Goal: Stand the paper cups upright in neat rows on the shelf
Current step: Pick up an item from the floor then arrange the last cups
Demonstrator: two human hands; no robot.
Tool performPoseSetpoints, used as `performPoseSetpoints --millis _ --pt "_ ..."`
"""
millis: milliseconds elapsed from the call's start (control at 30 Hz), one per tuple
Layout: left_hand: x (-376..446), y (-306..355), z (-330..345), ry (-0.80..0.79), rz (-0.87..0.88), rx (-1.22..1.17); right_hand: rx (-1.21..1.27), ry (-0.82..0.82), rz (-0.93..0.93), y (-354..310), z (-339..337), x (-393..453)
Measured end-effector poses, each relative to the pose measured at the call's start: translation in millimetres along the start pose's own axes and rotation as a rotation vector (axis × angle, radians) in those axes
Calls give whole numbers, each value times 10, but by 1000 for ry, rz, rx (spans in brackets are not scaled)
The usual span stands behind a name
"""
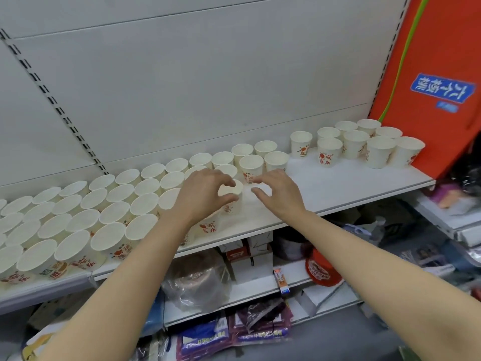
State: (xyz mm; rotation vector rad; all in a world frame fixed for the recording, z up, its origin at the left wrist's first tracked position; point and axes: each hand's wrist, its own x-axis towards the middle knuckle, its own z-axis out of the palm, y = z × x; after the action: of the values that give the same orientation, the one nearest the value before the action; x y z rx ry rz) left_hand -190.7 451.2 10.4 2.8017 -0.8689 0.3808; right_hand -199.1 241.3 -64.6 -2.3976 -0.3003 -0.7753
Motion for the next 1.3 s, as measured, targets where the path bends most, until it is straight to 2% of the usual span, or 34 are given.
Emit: performPoseSetpoints --millis 133,400,533,667,733,833,967,1133,1300 --pt "479 392 217 10 15 -4 -139 59 43 517 -389 -24" --pt "1596 1437 933 9 1 -205 -268 128 257 1630 -1235 -178" --pt "2174 1753 1258 26 -9 -93 -321 121 294 2157 -1616 -115" --pt "2482 1837 1441 -52 9 63 -399 86 251 2588 -1865 46" --pt "2502 1849 1460 -43 0 122 -443 59 179 2736 -1925 132" --pt "2385 1857 1398 -8 -37 75 -495 14 121 2863 -1949 249" --pt "2004 1789 1165 10 -83 -17 -542 -56 110 2891 -1897 343" --pt "1456 1504 837 24 -219 -90 -564 -102 124 2866 -1812 410" --pt "1032 1146 627 -1 -322 -39 -383 -37 86 2549 -1605 314"
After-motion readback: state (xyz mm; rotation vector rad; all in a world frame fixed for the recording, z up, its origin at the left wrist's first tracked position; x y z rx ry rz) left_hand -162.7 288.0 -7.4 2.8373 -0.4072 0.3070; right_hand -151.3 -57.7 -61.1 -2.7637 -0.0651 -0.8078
